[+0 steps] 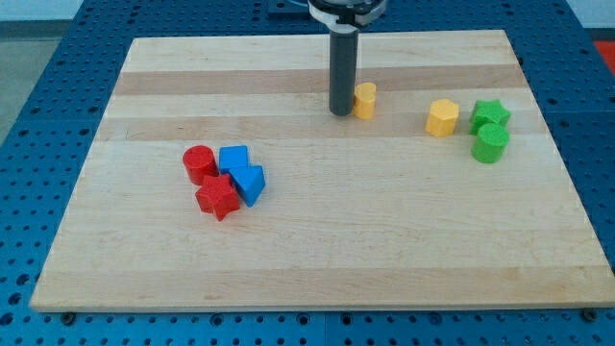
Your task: Move the yellow heart to the bottom left of the yellow hexagon
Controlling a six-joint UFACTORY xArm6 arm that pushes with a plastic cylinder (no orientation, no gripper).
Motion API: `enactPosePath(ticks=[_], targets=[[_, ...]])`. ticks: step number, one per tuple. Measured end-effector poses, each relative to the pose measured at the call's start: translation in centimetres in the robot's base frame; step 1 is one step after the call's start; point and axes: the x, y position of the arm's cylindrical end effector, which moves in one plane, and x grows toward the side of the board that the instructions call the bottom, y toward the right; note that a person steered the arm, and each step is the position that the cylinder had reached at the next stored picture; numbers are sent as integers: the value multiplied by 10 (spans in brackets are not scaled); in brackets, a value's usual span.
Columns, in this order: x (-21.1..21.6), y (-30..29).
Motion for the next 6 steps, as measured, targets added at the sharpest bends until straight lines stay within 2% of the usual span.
enactPosePath(ticks=[1,2,3,4,5,6], targets=[[-25,-21],[-71,-17],[-70,27],[-11,29],[25,21],[27,20]])
